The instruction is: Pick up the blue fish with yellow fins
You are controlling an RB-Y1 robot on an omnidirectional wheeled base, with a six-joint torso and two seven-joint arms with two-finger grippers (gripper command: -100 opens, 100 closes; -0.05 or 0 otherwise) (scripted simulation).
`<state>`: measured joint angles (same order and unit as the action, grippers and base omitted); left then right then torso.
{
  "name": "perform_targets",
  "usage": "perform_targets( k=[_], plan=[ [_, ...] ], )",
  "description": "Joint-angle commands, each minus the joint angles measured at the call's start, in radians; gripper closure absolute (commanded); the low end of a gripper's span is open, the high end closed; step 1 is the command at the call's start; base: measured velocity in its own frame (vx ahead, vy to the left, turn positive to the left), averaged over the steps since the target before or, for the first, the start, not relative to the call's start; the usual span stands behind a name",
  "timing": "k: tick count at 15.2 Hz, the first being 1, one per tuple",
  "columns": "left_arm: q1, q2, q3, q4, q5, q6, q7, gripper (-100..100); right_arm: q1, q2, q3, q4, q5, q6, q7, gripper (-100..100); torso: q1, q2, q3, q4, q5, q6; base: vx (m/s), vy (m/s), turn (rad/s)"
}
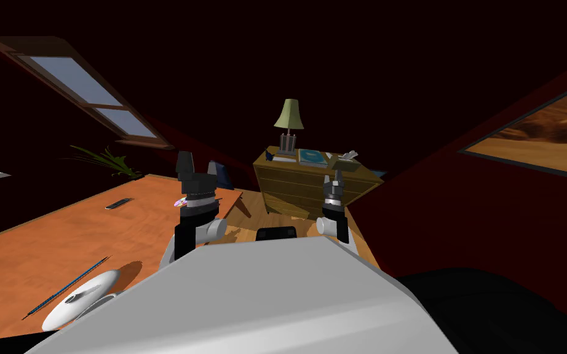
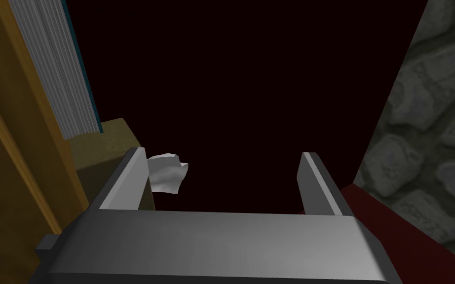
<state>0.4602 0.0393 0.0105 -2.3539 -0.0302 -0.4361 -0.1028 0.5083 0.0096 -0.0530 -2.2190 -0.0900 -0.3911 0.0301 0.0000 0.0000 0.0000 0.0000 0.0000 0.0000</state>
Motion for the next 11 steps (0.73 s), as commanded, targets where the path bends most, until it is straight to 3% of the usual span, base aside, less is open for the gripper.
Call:
perform_targets(
  k=[1,3,5,6,10,11],
  plan=[
    [-0.028,0.034,0.006,0.021,-0.002,0.030,-0.006,-100,0.000,0.000,0.000,0.000,0.000,0.000,0.000,0,0.000,0.000,0.000,0.000,0.000,0.000,-0.001,0.001,-0.016],
    [-0.047,0.048,0.011,0.036,-0.003,0.050,-0.010,-100,0.000,0.000,0.000,0.000,0.000,0.000,0.000,0,0.000,0.000,0.000,0.000,0.000,0.000,-0.004,0.003,-0.031],
    [-0.097,0.073,0.022,0.074,-0.006,0.103,-0.022,-100,0.000,0.000,0.000,0.000,0.000,0.000,0.000,0,0.001,0.000,0.000,0.000,0.000,0.000,-0.005,0.006,-0.027],
    [-0.097,0.073,0.022,0.074,-0.006,0.104,-0.022,-100,0.000,0.000,0.000,0.000,0.000,0.000,0.000,0,0.001,0.000,0.000,0.000,0.000,0.000,-0.005,0.006,-0.026],
    [-0.201,0.102,0.046,0.153,-0.013,0.210,-0.044,-100,0.000,0.000,0.000,0.000,0.000,0.000,0.000,0,0.001,0.000,0.000,0.000,0.000,0.000,-0.006,0.007,-0.038],
    [-0.201,0.102,0.046,0.153,-0.013,0.215,-0.044,-100,0.000,0.000,0.000,0.000,0.000,0.000,0.000,0,0.001,0.000,0.000,0.000,0.000,0.000,-0.005,0.005,-0.027]
  ],
)
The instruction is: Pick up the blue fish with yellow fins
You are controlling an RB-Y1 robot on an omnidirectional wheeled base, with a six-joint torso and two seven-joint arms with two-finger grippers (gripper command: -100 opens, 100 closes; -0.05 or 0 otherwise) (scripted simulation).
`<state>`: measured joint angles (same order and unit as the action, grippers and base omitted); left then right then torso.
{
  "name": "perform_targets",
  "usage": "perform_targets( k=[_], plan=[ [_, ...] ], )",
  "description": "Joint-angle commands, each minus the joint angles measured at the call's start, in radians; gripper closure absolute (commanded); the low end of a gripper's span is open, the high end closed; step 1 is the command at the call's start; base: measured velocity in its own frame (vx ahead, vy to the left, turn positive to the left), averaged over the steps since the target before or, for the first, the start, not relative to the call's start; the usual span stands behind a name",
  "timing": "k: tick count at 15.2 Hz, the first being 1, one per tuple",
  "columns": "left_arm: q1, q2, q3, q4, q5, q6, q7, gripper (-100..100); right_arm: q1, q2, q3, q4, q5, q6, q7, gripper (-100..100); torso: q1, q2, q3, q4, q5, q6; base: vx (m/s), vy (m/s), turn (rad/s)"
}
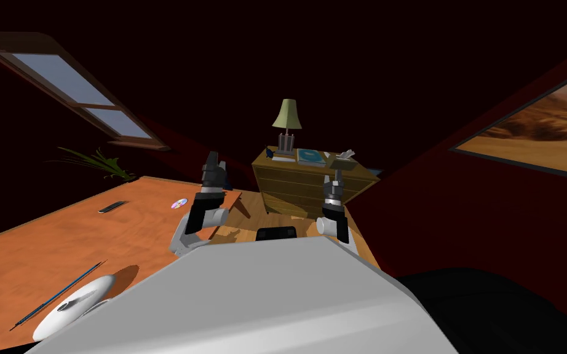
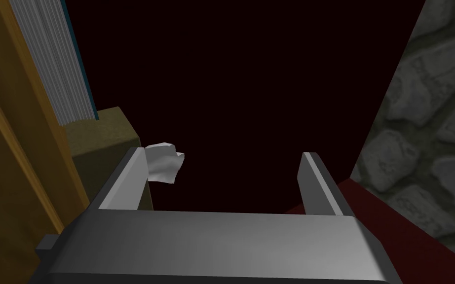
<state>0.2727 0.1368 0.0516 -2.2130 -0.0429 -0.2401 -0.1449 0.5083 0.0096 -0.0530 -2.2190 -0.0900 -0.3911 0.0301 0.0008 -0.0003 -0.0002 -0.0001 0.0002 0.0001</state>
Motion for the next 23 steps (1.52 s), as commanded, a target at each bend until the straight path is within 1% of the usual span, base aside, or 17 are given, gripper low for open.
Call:
perform_targets(
  k=[1,2,3,5,6,8,9,10,11,13,14,16,17,19,20,22,23],
  plan=[
    [-0.050,0.012,0.014,0.043,-0.003,0.050,-0.011,-100,0.000,0.000,0.000,0.000,0.000,0.000,0.000,0,0.000,0.000,0.000,0.000,0.000,0.000,-0.006,0.006,-0.034],
    [-0.054,0.012,0.014,0.043,-0.003,0.063,-0.011,-100,0.000,0.000,0.000,0.000,0.000,0.000,0.000,0,0.000,0.000,0.000,0.000,0.000,0.000,-0.006,0.006,-0.032],
    [-0.093,0.018,0.024,0.077,-0.006,0.093,-0.021,-100,0.000,0.000,0.000,0.000,0.000,0.000,0.000,0,0.000,0.000,0.000,0.000,0.000,0.000,-0.005,0.006,-0.042],
    [-0.098,0.018,0.024,0.077,-0.006,0.110,-0.021,-100,0.000,0.000,0.000,0.000,0.000,0.000,0.000,0,0.000,0.000,0.000,0.000,0.000,0.000,-0.003,0.003,-0.015],
    [-0.135,0.024,0.034,0.112,-0.009,0.141,-0.031,-100,0.000,0.000,0.000,0.000,0.000,0.000,0.000,0,0.000,0.000,0.000,0.000,0.000,0.000,-0.004,0.004,-0.027],
    [-0.145,0.024,0.034,0.112,-0.009,0.160,-0.031,-100,0.000,0.000,0.000,0.000,0.000,0.000,0.000,0,0.000,0.000,0.000,0.000,0.000,0.000,-0.005,0.004,-0.025],
    [-0.186,0.029,0.045,0.149,-0.012,0.195,-0.042,-100,0.000,0.000,0.000,0.000,0.000,0.000,0.000,0,0.000,0.000,0.000,0.000,0.000,0.000,-0.005,0.004,-0.028],
    [-0.194,0.029,0.045,0.149,-0.012,0.212,-0.042,-100,0.000,0.000,0.000,0.000,0.000,0.000,0.000,0,0.000,0.000,0.000,0.000,0.000,0.000,-0.006,0.006,-0.036],
    [-0.229,0.032,0.057,0.188,-0.015,0.235,-0.054,-100,0.000,0.000,0.000,0.000,0.000,0.000,0.000,0,0.000,0.000,0.000,0.000,0.000,0.000,-0.007,0.007,-0.037],
    [-0.245,0.032,0.057,0.188,-0.015,0.267,-0.054,-100,0.000,0.000,0.000,0.000,0.000,0.000,0.000,0,0.000,0.000,0.000,0.000,0.000,0.000,-0.006,0.006,-0.031],
    [-0.287,0.035,0.069,0.229,-0.019,0.295,-0.065,-100,0.000,0.000,0.000,0.000,0.000,0.000,0.000,0,0.000,0.000,0.000,0.000,0.000,0.000,-0.006,0.005,-0.038],
    [-0.298,0.035,0.069,0.229,-0.019,0.324,-0.065,-100,0.000,0.000,0.000,0.000,0.000,0.000,0.000,0,0.000,0.000,0.000,0.000,0.000,0.000,-0.005,0.005,-0.027],
    [-0.337,0.037,0.081,0.268,-0.022,0.358,-0.077,-100,0.000,0.000,0.000,0.000,0.000,0.000,0.000,0,0.000,0.000,0.000,0.000,0.000,0.000,-0.005,0.005,-0.031],
    [-0.352,0.037,0.081,0.271,-0.022,0.383,-0.077,-100,0.000,0.000,0.000,0.000,0.000,0.000,0.000,0,0.000,0.000,0.000,0.000,0.000,0.000,-0.005,0.006,-0.026],
    [-0.393,0.039,0.094,0.311,-0.026,0.420,-0.090,-100,0.000,0.000,0.000,0.000,0.000,0.000,0.000,0,0.000,0.000,0.000,0.000,0.000,0.000,-0.005,0.005,-0.036],
    [-0.408,0.039,0.094,0.313,-0.026,0.443,-0.090,-100,0.000,0.000,0.000,0.000,0.000,0.000,0.000,0,0.000,0.000,0.000,0.000,0.000,0.000,-0.006,0.005,-0.030],
    [-0.441,0.040,0.107,0.348,-0.029,0.479,-0.102,-100,0.000,0.000,0.000,0.000,0.000,0.000,0.000,0,-0.001,0.000,0.000,0.000,0.000,0.000,-0.008,0.004,-0.035]
  ],
)
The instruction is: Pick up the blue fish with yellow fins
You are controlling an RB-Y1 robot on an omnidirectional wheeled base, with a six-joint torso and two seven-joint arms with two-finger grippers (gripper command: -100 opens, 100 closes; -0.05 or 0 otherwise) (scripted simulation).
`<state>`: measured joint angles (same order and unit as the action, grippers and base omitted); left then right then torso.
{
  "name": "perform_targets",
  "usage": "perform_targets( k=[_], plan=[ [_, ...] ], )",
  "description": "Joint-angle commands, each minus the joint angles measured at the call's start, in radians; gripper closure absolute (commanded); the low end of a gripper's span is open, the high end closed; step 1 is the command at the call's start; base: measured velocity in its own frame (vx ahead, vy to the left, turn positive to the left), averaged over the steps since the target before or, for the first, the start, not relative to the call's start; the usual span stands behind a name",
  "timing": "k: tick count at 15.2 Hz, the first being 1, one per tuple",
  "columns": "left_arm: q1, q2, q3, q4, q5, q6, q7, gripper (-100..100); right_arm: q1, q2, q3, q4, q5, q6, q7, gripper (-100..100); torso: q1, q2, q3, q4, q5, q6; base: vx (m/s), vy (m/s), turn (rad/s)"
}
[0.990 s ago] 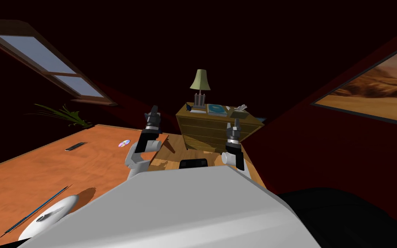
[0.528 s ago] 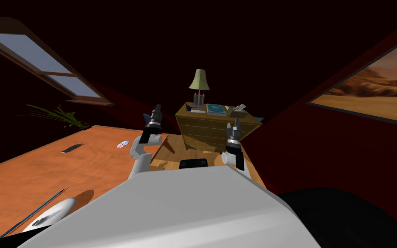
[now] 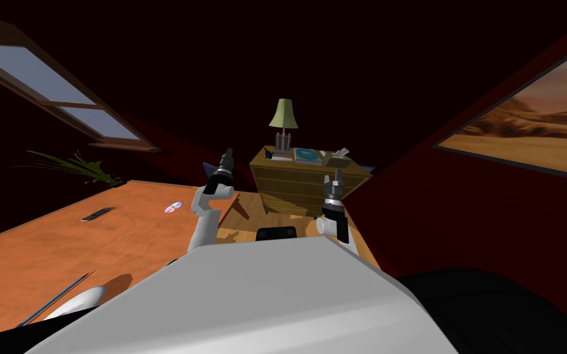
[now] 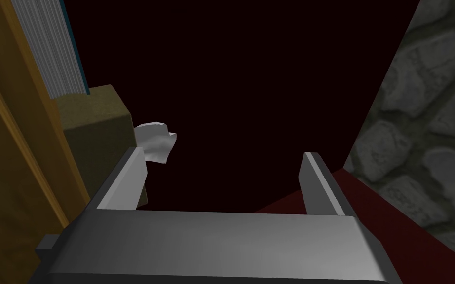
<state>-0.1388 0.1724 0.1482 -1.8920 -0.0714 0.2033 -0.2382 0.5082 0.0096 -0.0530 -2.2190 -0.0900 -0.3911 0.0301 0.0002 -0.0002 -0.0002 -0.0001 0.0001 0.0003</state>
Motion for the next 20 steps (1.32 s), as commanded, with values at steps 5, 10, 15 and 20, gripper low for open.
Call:
perform_targets(
  k=[5,10,15,20],
  plan=[
    [-0.112,0.004,0.024,0.080,-0.005,0.123,-0.022,-100,0.000,0.000,0.000,0.000,0.000,0.000,0.000,0,0.000,0.000,0.000,0.000,0.000,0.000,-0.007,0.006,-0.029],
    [-0.229,0.003,0.051,0.171,-0.012,0.228,-0.048,-100,0.000,0.000,0.000,0.000,0.000,0.000,0.000,0,0.000,0.000,0.000,0.000,0.000,0.000,-0.007,0.006,-0.038],
    [-0.290,0.001,0.065,0.216,-0.016,0.314,-0.061,-100,0.000,0.000,0.000,0.000,0.000,0.000,0.000,0,0.000,0.000,0.000,0.000,0.000,0.000,-0.005,0.003,-0.022],
    [-0.406,-0.003,0.092,0.307,-0.023,0.424,-0.088,-100,0.000,0.000,0.000,0.000,0.000,0.000,0.000,0,0.000,0.000,0.000,0.000,0.000,0.000,-0.008,0.006,-0.039]
  ],
)
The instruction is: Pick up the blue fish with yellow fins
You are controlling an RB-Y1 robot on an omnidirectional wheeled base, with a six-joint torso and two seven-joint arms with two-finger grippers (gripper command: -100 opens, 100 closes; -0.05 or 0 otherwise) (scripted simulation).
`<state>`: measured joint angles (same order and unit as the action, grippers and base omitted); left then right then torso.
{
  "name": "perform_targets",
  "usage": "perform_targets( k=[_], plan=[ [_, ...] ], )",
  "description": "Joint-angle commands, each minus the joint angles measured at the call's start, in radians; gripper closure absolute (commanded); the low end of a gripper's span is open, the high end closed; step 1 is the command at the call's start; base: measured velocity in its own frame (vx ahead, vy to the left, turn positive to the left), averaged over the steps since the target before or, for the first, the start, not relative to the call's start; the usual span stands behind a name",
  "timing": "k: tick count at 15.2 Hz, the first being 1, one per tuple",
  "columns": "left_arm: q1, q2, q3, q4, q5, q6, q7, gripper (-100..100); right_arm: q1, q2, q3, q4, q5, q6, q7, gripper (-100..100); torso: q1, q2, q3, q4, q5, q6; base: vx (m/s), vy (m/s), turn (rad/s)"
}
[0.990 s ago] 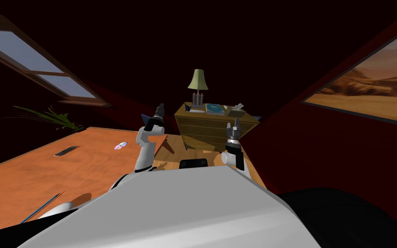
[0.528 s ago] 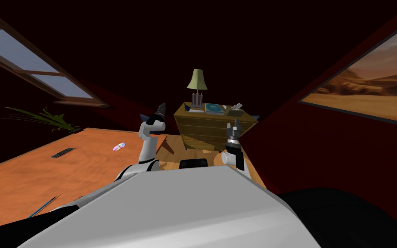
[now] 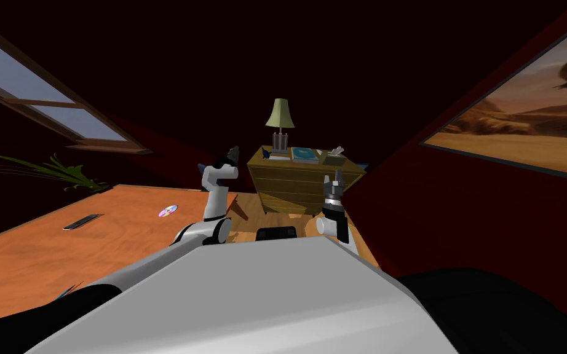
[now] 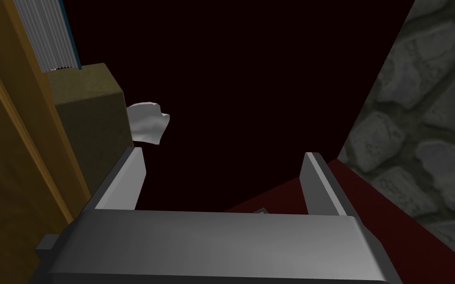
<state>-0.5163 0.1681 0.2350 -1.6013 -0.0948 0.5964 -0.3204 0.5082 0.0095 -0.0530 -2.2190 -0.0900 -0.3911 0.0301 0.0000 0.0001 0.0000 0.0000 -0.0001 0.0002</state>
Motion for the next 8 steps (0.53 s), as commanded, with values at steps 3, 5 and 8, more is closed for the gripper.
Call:
perform_targets(
  k=[3,5,8],
  plan=[
    [-0.075,-0.002,0.018,0.062,-0.004,0.086,-0.018,-100,0.000,0.000,0.000,0.000,0.000,0.000,0.000,0,0.000,0.000,0.000,0.000,0.000,0.000,-0.004,0.003,-0.015],
    [-0.089,-0.002,0.018,0.062,-0.004,0.112,-0.018,-100,0.000,0.000,0.000,0.000,0.000,0.000,0.000,0,0.000,0.000,0.000,0.000,0.000,0.000,-0.005,0.005,-0.033],
    [-0.147,-0.005,0.032,0.106,-0.007,0.175,-0.031,-100,0.000,0.000,0.000,0.000,0.000,0.000,0.000,0,0.000,0.000,0.000,0.000,0.000,0.000,-0.008,0.006,-0.032]
  ],
)
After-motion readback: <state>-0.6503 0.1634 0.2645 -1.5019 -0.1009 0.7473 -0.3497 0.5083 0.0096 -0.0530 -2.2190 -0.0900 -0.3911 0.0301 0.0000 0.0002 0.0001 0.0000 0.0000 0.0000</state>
